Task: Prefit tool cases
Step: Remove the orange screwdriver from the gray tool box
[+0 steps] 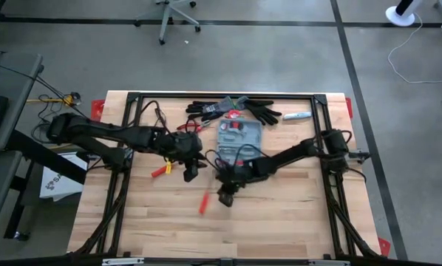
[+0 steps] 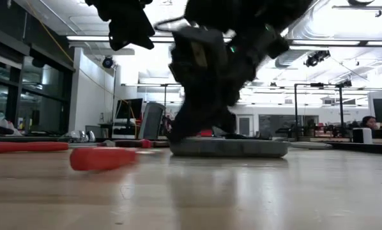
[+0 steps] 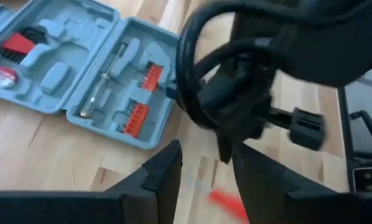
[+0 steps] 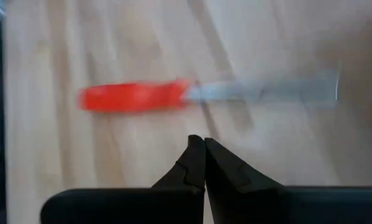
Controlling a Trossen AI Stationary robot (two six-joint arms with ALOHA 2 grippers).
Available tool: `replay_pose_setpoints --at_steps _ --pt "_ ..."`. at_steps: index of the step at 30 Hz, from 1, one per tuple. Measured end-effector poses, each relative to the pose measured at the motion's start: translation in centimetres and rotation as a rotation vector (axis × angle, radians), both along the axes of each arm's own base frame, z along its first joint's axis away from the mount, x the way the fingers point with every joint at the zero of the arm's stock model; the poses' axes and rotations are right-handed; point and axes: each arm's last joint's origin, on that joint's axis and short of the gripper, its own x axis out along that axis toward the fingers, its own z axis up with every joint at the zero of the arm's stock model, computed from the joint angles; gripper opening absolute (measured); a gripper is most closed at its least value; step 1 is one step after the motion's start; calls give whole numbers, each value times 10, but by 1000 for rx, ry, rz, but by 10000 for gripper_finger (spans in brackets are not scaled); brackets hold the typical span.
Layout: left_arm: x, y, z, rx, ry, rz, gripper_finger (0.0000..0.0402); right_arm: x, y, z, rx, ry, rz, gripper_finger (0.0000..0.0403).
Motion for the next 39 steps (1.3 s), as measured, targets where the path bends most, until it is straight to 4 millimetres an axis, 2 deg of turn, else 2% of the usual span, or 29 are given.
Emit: replay_pose_setpoints --at_steps 7,11,17,21,25,29,31,35,39 --pt "1 0 -1 11 2 14 133 5 -8 14 -100 86 75 0" --pt "7 -6 -11 -2 45 -7 133 3 -12 16 -108 109 75 0" --pt "15 -31 -50 -23 256 -104 133 -8 -24 38 -176 96 25 0" --pt "21 -42 -79 -12 402 -122 133 -27 -41 47 -180 74 -47 0" --pt "28 -47 -109 -28 467 -165 133 -50 -60 47 -170 79 -128 0" --pt "29 -43 -140 -65 549 -177 133 -71 -75 37 -144 118 -208 0" --pt "27 -37 -148 -70 588 -143 133 -79 -78 33 -127 127 -245 0" --pt "18 -31 -153 -60 630 -77 133 -85 -78 30 -98 115 -279 0" --pt "11 -22 -146 49 643 -25 133 -83 -74 33 -94 84 -273 0"
